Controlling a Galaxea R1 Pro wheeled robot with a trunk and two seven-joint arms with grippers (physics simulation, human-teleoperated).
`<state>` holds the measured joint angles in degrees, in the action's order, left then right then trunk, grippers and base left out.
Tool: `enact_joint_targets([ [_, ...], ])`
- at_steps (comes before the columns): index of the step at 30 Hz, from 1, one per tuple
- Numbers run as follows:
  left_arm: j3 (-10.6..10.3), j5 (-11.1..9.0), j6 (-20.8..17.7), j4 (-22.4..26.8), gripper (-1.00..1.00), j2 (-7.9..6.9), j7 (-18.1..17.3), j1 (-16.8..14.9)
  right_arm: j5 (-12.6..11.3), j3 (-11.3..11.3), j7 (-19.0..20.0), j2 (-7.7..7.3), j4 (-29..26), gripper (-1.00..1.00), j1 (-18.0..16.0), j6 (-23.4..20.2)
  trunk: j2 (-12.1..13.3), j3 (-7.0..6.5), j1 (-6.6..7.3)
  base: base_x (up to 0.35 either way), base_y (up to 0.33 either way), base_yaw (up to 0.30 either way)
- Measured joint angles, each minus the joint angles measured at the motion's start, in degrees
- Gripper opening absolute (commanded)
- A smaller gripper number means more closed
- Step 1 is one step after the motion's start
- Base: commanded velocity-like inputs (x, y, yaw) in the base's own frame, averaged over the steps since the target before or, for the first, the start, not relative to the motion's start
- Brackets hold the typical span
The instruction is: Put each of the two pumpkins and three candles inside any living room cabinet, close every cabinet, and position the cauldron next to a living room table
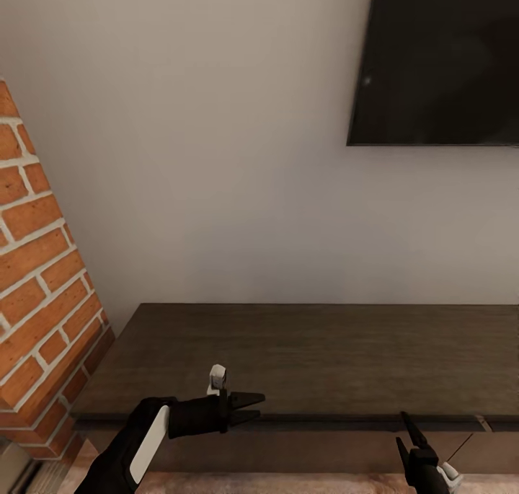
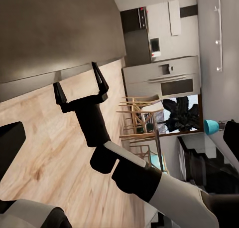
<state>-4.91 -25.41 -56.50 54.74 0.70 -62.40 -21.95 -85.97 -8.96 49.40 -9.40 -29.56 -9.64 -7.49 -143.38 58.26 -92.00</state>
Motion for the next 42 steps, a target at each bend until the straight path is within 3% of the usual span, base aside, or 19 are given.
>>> enact_joint_targets([
  [18, 0.00, 0.00, 0.00, 0.01, 1.00, 0.00, 0.00, 0.00, -0.08, 0.00, -0.27, 0.00, 0.04, 1.00, 0.00, -0.14, 0.00, 0.00, 0.00, 0.000, 0.000, 0.000],
  [19, 0.00, 0.00, 0.00, 0.01, 1.00, 0.02, 0.00, 0.00, -0.08, 0.00, -0.29, 0.00, 0.05, -1.00, 0.00, -0.14, 0.00, 0.00, 0.00, 0.000, 0.000, 0.000],
  [42, 0.00, 0.00, 0.00, -0.02, 1.00, 0.09, 0.00, 0.00, 0.12, 0.02, -0.33, 0.00, 0.02, -1.00, -0.01, -0.01, 0.00, 0.00, 0.00, -0.032, 0.000, 0.000],
])
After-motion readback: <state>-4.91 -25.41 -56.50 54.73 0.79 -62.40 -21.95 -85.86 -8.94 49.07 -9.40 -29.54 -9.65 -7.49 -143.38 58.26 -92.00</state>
